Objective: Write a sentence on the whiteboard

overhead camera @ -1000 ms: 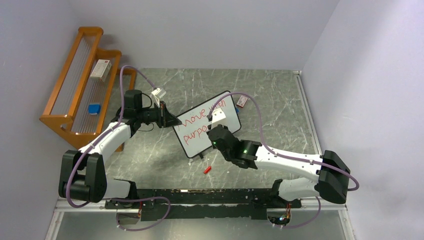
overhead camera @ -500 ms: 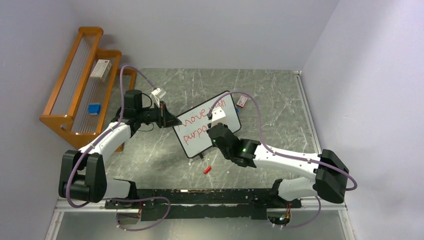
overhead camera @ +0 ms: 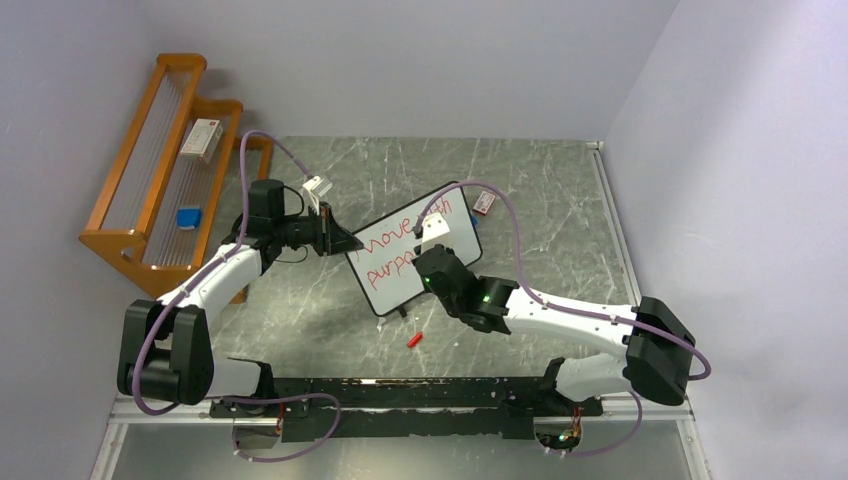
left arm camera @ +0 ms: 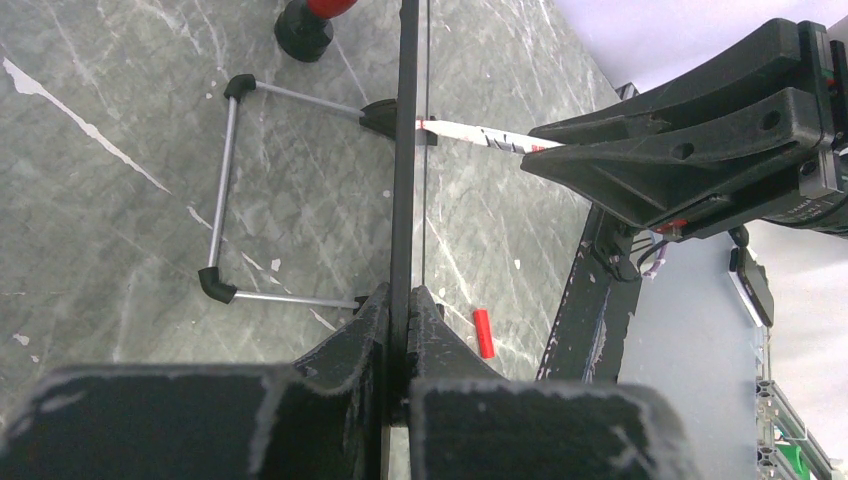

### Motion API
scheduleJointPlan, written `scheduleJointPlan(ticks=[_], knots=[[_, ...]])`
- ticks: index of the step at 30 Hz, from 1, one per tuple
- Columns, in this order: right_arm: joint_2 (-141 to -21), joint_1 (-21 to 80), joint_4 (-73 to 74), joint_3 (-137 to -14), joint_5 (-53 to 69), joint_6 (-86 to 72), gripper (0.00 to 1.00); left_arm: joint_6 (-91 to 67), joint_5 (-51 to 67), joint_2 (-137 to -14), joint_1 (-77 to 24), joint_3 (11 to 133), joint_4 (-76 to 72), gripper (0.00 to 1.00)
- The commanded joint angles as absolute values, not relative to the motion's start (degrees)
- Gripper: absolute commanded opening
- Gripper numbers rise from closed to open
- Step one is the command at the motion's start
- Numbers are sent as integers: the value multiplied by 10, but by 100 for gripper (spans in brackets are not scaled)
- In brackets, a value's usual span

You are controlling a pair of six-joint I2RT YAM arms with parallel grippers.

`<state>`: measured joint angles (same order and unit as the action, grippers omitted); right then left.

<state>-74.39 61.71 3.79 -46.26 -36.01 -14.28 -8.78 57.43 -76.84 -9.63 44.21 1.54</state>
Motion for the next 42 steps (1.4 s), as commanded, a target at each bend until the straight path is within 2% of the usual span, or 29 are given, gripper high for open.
scheduleJointPlan(ticks=[1, 42], knots=[[-755, 613, 20, -466, -353, -140, 0, -63, 534, -792, -105, 432, 72, 5], [-729, 623, 56, -443, -325, -144, 0, -62, 529, -793, -105, 433, 74, 5]])
